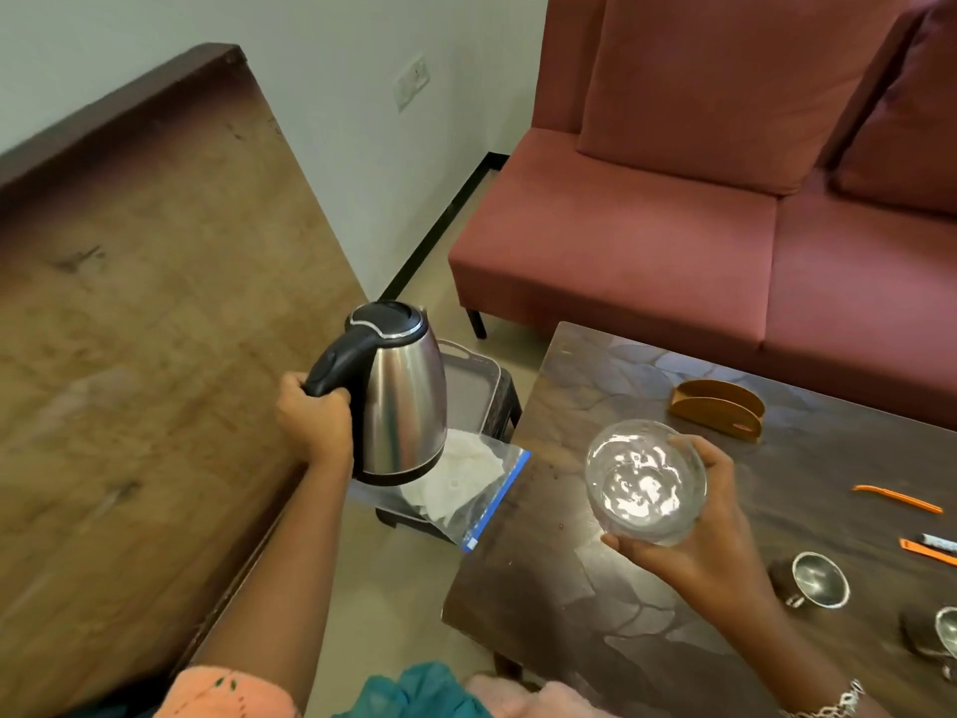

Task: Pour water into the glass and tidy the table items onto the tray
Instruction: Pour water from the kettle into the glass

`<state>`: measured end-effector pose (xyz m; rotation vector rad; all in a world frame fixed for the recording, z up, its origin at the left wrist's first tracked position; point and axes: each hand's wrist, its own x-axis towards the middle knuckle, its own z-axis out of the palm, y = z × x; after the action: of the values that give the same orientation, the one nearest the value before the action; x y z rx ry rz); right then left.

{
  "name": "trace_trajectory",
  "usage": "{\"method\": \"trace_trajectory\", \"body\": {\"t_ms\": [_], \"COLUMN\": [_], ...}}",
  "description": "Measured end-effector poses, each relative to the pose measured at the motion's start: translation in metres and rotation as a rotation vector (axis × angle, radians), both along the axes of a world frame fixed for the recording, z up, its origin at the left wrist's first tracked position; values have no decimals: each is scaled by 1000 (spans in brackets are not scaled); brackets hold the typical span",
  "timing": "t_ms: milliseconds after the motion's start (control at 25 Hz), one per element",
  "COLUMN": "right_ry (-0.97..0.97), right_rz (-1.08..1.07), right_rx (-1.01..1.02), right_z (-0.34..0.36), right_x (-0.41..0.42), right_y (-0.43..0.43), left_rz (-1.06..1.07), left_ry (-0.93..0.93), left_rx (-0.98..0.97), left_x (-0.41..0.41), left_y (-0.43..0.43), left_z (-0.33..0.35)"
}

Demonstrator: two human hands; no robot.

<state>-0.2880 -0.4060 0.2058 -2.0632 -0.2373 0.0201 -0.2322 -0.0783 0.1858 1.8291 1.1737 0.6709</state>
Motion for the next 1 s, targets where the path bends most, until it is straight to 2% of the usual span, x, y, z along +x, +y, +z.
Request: {"method": "trace_trajectory", "body": {"t_ms": [360, 560, 800, 1000], "right_ry": [21, 62, 78, 76], "right_rz": [8, -28, -66, -61], "right_rx": [19, 28, 58, 52], "right_z": [-1, -2, -8, -5], "right_x": [1, 2, 7, 14], "right_y": [40, 54, 59, 65], "left_rz": [-5, -61, -129, -149], "left_ry": [99, 160, 218, 264], "left_rx": [-26, -10, 100, 72], "left_x": [37, 55, 46, 35], "left_y": [53, 67, 74, 86], "left_z": [-92, -120, -145, -150]}}
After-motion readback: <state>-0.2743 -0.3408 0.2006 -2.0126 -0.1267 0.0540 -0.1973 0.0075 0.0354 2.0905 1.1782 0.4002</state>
